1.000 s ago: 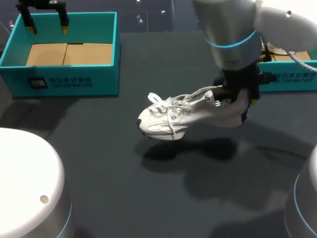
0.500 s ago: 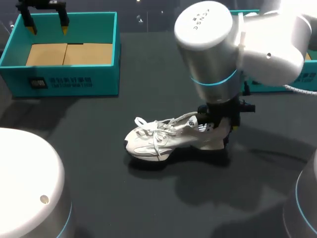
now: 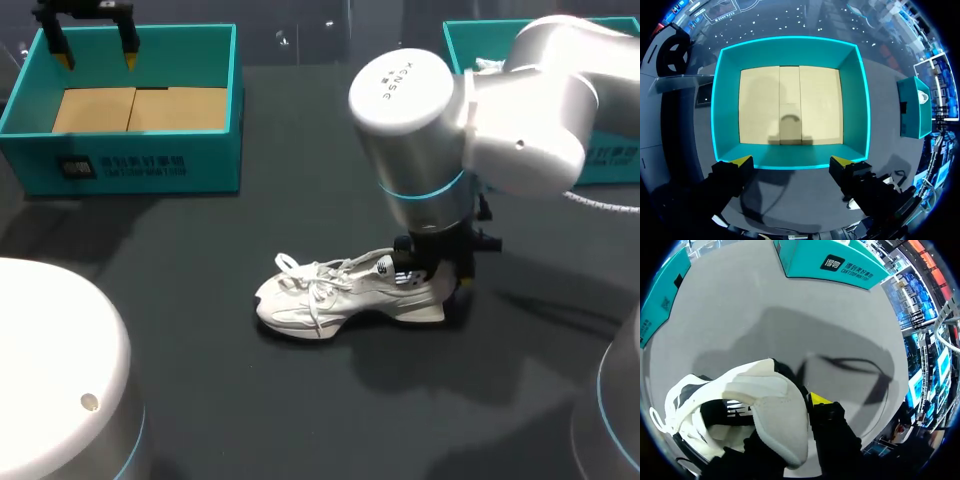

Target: Take the shoe out of the shoebox, open the shoe tongue, remove and reinsert the insole, then place the shoe into the shoebox

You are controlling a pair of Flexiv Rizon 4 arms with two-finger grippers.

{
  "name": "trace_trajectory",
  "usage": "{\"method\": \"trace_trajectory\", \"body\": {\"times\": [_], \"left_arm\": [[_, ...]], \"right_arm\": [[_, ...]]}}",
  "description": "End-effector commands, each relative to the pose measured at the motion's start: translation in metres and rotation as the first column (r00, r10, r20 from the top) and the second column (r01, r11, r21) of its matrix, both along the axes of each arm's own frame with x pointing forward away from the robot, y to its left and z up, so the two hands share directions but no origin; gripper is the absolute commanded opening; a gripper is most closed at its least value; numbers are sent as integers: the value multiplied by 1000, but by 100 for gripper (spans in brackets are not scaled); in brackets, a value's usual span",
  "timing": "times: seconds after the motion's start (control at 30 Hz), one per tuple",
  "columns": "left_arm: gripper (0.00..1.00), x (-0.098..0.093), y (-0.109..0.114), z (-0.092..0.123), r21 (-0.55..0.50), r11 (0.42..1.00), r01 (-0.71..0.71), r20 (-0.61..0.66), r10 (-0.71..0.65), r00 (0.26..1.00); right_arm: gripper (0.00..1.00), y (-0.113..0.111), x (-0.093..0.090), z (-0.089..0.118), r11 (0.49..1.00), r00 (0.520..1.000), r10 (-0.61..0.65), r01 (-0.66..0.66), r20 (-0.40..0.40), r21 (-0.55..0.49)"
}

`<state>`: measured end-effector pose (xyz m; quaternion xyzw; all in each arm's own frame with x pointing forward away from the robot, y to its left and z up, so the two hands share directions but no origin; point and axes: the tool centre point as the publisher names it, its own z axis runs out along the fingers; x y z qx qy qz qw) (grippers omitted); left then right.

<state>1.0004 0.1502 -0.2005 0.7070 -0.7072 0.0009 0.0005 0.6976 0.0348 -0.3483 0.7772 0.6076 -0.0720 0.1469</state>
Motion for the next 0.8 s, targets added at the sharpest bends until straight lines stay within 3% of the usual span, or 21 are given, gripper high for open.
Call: {"method": "trace_trajectory", "body": {"times": [0.03,0.8], "left_arm": [[100,0,0,0,1,1000,0,0,0,1000],[100,0,0,0,1,1000,0,0,0,1000]], "right_arm": [[0,0,4,-8,1000,1000,11,-11,-13,-3],[0,7,0,-29,997,996,72,-70,-56,28]]}}
